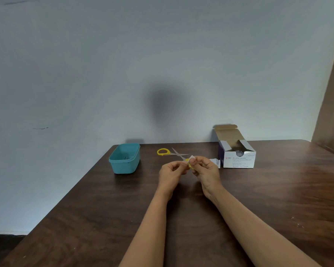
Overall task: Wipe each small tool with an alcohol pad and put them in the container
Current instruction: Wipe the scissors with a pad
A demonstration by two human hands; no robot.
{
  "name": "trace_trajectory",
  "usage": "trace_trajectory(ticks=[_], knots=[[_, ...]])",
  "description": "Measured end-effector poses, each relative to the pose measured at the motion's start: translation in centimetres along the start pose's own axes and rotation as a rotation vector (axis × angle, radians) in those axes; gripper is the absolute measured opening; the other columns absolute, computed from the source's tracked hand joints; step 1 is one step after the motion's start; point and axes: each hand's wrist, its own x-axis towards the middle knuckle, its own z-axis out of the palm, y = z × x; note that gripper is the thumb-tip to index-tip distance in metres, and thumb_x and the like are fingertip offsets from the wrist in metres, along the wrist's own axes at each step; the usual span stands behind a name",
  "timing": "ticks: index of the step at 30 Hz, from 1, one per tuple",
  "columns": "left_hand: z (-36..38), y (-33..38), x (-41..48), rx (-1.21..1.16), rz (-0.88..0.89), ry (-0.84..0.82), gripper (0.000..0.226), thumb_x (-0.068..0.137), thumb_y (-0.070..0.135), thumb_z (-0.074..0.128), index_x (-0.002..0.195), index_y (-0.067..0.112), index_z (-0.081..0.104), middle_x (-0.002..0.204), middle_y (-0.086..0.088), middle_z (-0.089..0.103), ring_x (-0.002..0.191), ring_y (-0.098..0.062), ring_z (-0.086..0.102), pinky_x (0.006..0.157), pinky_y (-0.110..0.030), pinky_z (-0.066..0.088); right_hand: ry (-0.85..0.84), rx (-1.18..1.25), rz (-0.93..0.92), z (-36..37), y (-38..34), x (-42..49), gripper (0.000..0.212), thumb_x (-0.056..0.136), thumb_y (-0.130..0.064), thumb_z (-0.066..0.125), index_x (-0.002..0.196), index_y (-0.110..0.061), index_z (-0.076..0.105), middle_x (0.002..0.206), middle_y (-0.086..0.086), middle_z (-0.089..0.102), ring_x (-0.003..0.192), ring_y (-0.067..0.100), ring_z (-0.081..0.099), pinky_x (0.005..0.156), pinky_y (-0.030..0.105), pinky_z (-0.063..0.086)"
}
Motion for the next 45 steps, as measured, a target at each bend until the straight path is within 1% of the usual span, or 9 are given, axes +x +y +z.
trace_trajectory(ticks=[5,9,14,18,21,26,31,39,45], knots=[[-0.2,0.0,0.1,0.018,-0.004,0.025,0.017,0.087,0.024,0.067,0.088,0.009,0.074,0.077,0.000,0.071,0.064,0.004,0.062,0.056,-0.007,0.044,-0.047,-0.032,0.033,0.0,0.1,0.0,0.004,0.085,-0.011,0.068,0.088,-0.011,0.070,0.076,0.003,0.071,0.068,0.011,0.055,0.068,0.024,0.047],[-0.2,-0.1,0.3,0.009,-0.031,0.073,0.016,0.089,0.022,0.062,0.087,0.009,0.073,0.079,0.000,0.071,0.068,0.001,0.064,0.058,-0.012,0.045,-0.047,-0.041,0.054,0.1,-0.1,-0.1,0.010,0.083,-0.017,0.070,0.091,-0.010,0.071,0.078,0.005,0.069,0.070,0.011,0.055,0.066,0.022,0.048],[-0.2,0.2,0.1,-0.109,-0.058,0.147,0.020,0.095,0.013,0.047,0.081,0.007,0.061,0.082,-0.011,0.072,0.069,-0.013,0.070,0.060,-0.020,0.051,0.126,0.130,0.100,-0.1,-0.4,0.4,0.003,0.086,-0.011,0.066,0.086,-0.010,0.069,0.069,0.002,0.059,0.063,0.008,0.048,0.060,0.019,0.043],[0.1,0.4,-0.1,-0.031,-0.011,0.031,0.023,0.098,0.009,0.036,0.078,0.009,0.048,0.065,-0.008,0.058,0.053,-0.013,0.063,0.054,-0.024,0.046,0.208,0.207,0.093,-0.3,-0.2,0.9,0.011,0.088,-0.004,0.063,0.080,-0.010,0.067,0.055,-0.005,0.059,0.057,0.008,0.045,0.050,0.015,0.039],[0.0,0.1,0.0,0.106,0.057,-0.053,0.025,0.102,0.016,0.035,0.084,0.005,0.049,0.065,-0.004,0.051,0.052,-0.008,0.057,0.058,-0.025,0.046,0.203,0.164,0.094,-0.4,-0.2,1.1,0.013,0.090,-0.003,0.061,0.080,-0.009,0.067,0.055,-0.005,0.059,0.056,0.007,0.046,0.050,0.016,0.038],[-0.3,-0.3,0.0,0.344,0.206,-0.068,0.025,0.103,0.023,0.037,0.091,0.009,0.054,0.068,-0.001,0.052,0.057,0.001,0.049,0.060,-0.019,0.042,0.176,0.071,0.080,-0.7,0.2,1.5,0.009,0.091,-0.004,0.059,0.087,-0.006,0.068,0.064,0.003,0.051,0.058,0.009,0.042,0.052,0.019,0.037],[-0.3,0.1,-0.3,0.441,0.324,-0.072,0.024,0.103,0.021,0.037,0.090,0.010,0.054,0.067,0.004,0.050,0.059,0.004,0.048,0.057,-0.008,0.038,0.176,0.002,0.075,-1.1,0.7,2.0,0.010,0.091,-0.006,0.060,0.094,-0.002,0.069,0.068,0.004,0.054,0.061,0.010,0.041,0.054,0.021,0.038],[-0.4,0.0,-0.2,0.446,0.331,-0.072,0.024,0.102,0.021,0.039,0.090,0.010,0.057,0.067,0.005,0.050,0.060,0.004,0.047,0.058,-0.009,0.039,0.210,-0.007,0.030,-1.3,0.8,2.2,0.016,0.088,0.000,0.062,0.102,0.003,0.069,0.068,0.004,0.054,0.060,0.010,0.038,0.051,0.019,0.034],[-0.3,-0.1,-0.1,0.461,0.313,-0.080,0.023,0.102,0.022,0.041,0.091,0.012,0.058,0.068,0.004,0.052,0.060,0.000,0.046,0.058,-0.011,0.039,0.218,0.032,0.002,-1.2,0.8,2.2,0.012,0.086,0.000,0.065,0.096,-0.001,0.070,0.061,-0.002,0.058,0.058,0.009,0.039,0.046,0.014,0.034]])
